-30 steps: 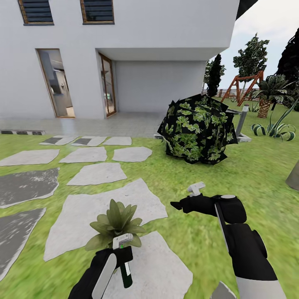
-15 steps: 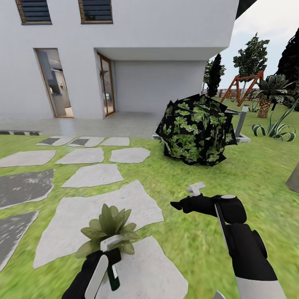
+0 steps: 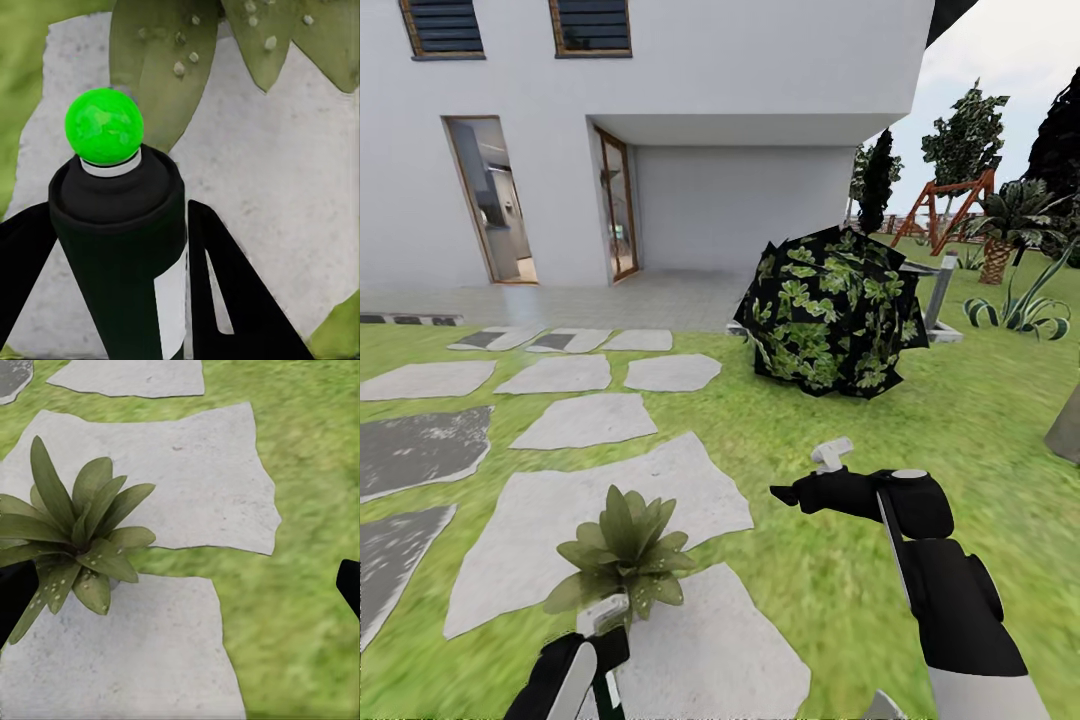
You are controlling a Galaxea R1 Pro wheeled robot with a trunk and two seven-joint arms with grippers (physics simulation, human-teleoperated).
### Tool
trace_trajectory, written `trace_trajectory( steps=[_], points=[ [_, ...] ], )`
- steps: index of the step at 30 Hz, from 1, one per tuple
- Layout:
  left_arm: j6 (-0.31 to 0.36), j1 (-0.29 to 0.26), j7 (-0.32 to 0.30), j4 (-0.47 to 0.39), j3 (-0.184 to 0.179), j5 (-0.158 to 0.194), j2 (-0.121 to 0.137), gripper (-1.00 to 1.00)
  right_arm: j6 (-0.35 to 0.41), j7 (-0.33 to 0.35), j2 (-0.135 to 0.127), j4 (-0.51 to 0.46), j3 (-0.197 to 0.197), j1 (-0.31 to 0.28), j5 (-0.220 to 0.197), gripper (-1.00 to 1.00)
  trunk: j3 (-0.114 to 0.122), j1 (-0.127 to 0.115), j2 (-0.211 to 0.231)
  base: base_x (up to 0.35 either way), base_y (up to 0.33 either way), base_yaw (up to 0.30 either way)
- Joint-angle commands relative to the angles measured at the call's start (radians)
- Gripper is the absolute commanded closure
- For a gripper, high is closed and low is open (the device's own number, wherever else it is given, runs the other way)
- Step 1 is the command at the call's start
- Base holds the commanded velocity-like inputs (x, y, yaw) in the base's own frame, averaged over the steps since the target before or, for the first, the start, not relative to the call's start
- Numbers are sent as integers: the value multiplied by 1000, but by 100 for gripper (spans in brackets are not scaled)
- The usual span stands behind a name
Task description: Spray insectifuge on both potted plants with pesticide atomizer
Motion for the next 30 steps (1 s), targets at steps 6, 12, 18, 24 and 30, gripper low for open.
trace_trajectory(
  steps=[6, 12, 18, 24, 30],
  points=[
    [0, -9, -35, 85, 3, 5, 0, 100, 4, 9, 1, -1, -1, -1, 9, -100, -1, 0, -1, -28, -4, 0],
    [-2, -12, -44, 102, 5, 4, 0, 100, 4, 9, 2, -1, 0, -1, 9, -100, -1, 0, -1, -2, 0, 0],
    [-2, -13, -43, 104, 7, 2, 0, 100, 4, 9, 1, -1, 0, -1, 9, -100, -1, 0, -1, 0, 0, 0],
    [-2, -14, -43, 106, 8, 2, 1, 100, 4, 9, 1, -1, 0, -1, 9, -100, -1, 0, -1, 0, 0, 0],
    [-2, -14, -35, 100, 7, 4, -1, 100, 4, 9, 1, -1, 0, -1, 9, -100, -1, 0, -1, 0, 0, 0]
  ],
)
